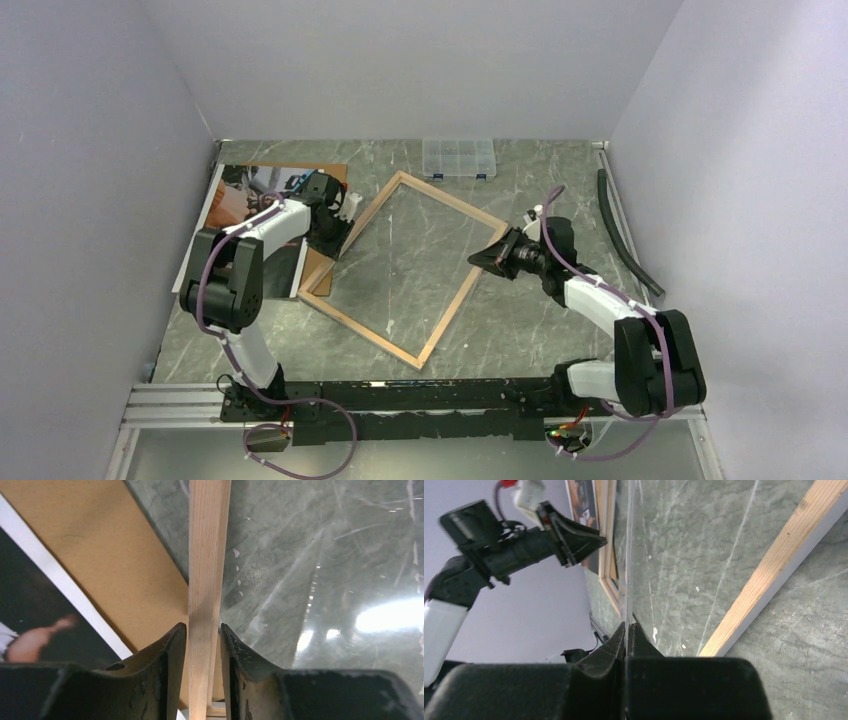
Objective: Put the photo into the frame
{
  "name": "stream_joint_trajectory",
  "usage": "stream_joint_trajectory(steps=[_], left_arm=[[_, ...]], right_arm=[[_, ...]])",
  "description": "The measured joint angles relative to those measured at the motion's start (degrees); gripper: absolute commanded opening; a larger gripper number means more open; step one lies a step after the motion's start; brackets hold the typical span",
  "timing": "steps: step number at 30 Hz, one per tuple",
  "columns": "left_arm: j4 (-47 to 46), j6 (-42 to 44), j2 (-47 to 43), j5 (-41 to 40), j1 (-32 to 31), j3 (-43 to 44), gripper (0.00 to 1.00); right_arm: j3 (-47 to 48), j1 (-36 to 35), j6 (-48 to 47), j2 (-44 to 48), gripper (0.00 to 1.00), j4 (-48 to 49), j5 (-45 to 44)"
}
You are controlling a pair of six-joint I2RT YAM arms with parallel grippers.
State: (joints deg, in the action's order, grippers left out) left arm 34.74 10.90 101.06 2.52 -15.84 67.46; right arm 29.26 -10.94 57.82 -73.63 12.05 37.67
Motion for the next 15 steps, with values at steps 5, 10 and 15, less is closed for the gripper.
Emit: stream_joint_trajectory(steps=[5, 10, 15], left_arm=[[0.0, -1.1, 2.2, 0.2, 0.0, 0.1, 0.21], [1.2, -3.1, 2.7, 2.2, 0.2, 1.0, 0.09], [4.0, -6.8, 3.4, 4.2, -0.2, 2.1, 0.07]], right_arm=[[1.8, 3.1, -1.1, 3.3, 0.0, -2.6, 4.3], [6.1, 5.3, -2.4, 5.5, 0.0, -4.9, 7.7], [9.0, 8.0, -3.2, 6.3, 0.0, -6.8, 9.4]])
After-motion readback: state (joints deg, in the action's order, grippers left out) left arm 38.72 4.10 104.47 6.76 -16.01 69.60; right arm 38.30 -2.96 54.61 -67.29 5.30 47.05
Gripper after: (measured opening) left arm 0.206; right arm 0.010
